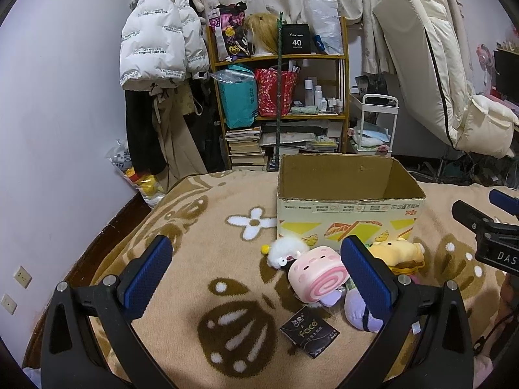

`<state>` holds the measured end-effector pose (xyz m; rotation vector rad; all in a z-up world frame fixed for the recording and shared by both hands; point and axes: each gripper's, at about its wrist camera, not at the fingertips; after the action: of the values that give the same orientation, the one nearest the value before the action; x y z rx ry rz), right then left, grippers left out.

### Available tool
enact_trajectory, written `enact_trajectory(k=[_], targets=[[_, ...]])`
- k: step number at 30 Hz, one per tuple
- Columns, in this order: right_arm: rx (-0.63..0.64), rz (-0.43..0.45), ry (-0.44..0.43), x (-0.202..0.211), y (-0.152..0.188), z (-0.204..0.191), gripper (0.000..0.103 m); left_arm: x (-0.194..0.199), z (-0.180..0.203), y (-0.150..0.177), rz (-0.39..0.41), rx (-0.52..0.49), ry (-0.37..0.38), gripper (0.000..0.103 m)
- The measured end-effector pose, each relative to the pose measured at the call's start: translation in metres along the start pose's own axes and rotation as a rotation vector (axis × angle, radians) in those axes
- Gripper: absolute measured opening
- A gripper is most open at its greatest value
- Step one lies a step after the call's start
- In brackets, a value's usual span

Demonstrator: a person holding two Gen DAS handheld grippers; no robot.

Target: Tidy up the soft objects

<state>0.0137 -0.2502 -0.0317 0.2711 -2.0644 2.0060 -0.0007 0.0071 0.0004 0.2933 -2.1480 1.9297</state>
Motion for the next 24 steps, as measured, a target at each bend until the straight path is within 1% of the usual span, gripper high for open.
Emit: enact_trajectory(k=[2, 5, 7, 9, 12, 16, 20, 24], targets=[[-0.008, -0.002, -0.005, 0.000, 0.002, -0.001, 0.103, -0.002, 0.001, 0.000, -0.012, 0.003, 0.004, 0.103], [-0.043, 0.000, -0.043, -0.003, -0.001, 0.003, 0.103, -0.005, 0.001, 0.000, -0.029, 0.008, 0.012, 0.102], [-0.063, -0.015, -0.051, -0.007, -0.001, 0.005, 0.103, -0.008, 0.003, 0.000, -0.041, 0.007, 0.016, 0.102], [-0.065, -0.030, -0.050, -0.012, -0.003, 0.006, 0.103, -0.014, 0.005, 0.002, -0.073, 0.002, 0.023, 0.102], [-0.062, -0.051, -0.053, -0.018, -0.002, 0.005, 0.103, -0.024, 0.009, 0.007, -0.124, 0.008, 0.054, 0.102], [-0.063, -0.117, -0.070, -0.034, 0.001, 0.003, 0.103, -0.034, 0.015, 0.015, -0.188, 0.029, 0.093, 0.102], [-0.076, -0.175, -0.089, -0.048, 0.007, 0.003, 0.103, -0.047, 0.023, 0.023, -0.251, 0.025, 0.093, 0.103], [-0.078, -0.219, -0.096, -0.061, 0.010, 0.002, 0.103, -0.066, 0.027, 0.034, -0.333, 0.025, 0.089, 0.102]])
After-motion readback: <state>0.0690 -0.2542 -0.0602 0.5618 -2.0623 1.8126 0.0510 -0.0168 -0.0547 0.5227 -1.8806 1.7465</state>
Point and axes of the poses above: each gripper's, at about its wrist camera, not at the fingertips, and x roughly against the way its jaws point, z to its right, y to its underside, and after that the axes turned 15 degrees about z, right-handed
